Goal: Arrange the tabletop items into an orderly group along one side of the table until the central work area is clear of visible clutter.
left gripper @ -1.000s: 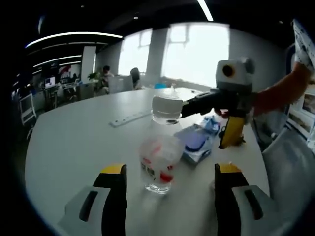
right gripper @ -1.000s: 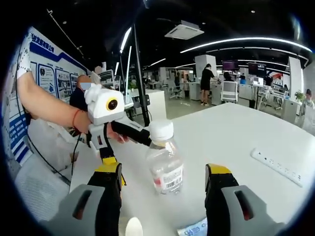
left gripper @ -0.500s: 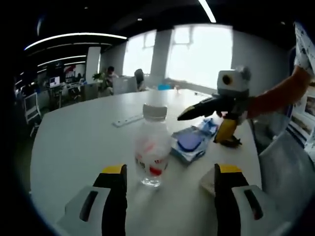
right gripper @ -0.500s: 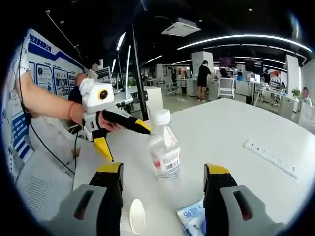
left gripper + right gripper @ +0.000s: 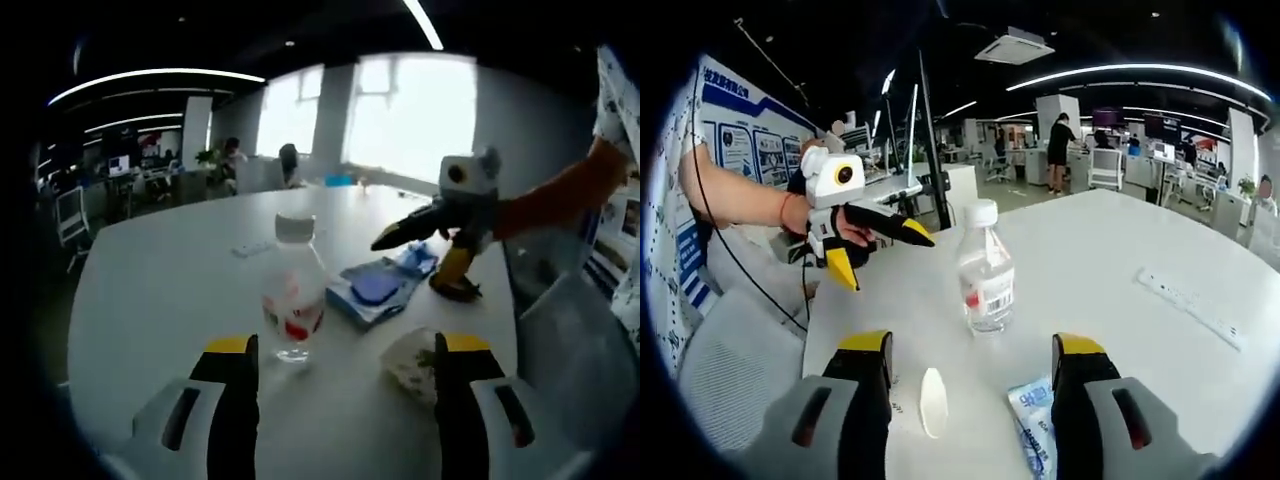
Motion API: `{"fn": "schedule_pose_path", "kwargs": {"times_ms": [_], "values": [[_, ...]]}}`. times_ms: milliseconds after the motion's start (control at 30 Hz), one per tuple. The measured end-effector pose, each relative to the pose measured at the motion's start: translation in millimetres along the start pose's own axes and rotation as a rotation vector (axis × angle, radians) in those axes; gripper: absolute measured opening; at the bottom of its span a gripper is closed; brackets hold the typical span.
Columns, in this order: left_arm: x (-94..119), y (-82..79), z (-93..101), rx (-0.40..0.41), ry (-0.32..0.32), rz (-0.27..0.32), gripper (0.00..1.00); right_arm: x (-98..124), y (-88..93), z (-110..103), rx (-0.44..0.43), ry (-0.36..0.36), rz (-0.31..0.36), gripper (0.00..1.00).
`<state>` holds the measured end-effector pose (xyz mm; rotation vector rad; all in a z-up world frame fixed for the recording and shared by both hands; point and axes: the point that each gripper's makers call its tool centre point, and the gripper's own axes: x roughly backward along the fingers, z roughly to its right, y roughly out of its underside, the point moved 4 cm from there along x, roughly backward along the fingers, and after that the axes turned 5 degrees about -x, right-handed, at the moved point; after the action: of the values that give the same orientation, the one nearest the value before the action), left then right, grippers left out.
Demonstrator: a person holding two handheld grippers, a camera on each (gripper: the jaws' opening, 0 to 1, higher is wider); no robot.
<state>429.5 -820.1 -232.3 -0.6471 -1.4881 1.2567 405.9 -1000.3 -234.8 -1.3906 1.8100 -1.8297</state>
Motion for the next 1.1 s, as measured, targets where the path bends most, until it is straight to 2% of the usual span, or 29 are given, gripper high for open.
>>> {"fn": "schedule_pose_path", "kwargs": {"times_ms": [300, 433, 533, 600, 633, 700, 800, 867, 1100], "values": [[15, 4.1, 13.5, 0.022, -0.027, 0.014, 0.68, 2, 22.6, -9, -0.016, -0.071, -0.091, 0.60], [20, 8.1, 19.7, 0.041, -0.030, 0.015, 0.69, -1, 33.4, -15, -0.026, -0.124, -0.142, 0.57], [25, 11.6, 22.5, 0.062, -0.043, 0.021, 0.68, -4, 40.8, -24, -0.043, -0.190, -0.187, 0.51], [28, 13.4, 23.3, 0.069, -0.044, 0.023, 0.69, -7, 43.3, -24, -0.040, -0.198, -0.201, 0.51], [30, 14.9, 24.0, 0.071, -0.046, 0.020, 0.69, -6, 47.4, -30, -0.065, -0.243, -0.238, 0.48], [33, 16.8, 25.6, 0.077, -0.043, 0.015, 0.69, -11, 46.6, -29, -0.049, -0.254, -0.236, 0.46], [38, 18.5, 27.3, 0.074, -0.042, 0.009, 0.68, -14, 51.2, -28, -0.065, -0.278, -0.263, 0.44], [39, 19.1, 29.3, 0.074, -0.043, 0.007, 0.67, -15, 53.7, -29, -0.096, -0.306, -0.283, 0.39], [43, 23.5, 31.2, 0.083, -0.047, 0.006, 0.65, -23, 56.7, -30, -0.128, -0.353, -0.304, 0.36]]}}
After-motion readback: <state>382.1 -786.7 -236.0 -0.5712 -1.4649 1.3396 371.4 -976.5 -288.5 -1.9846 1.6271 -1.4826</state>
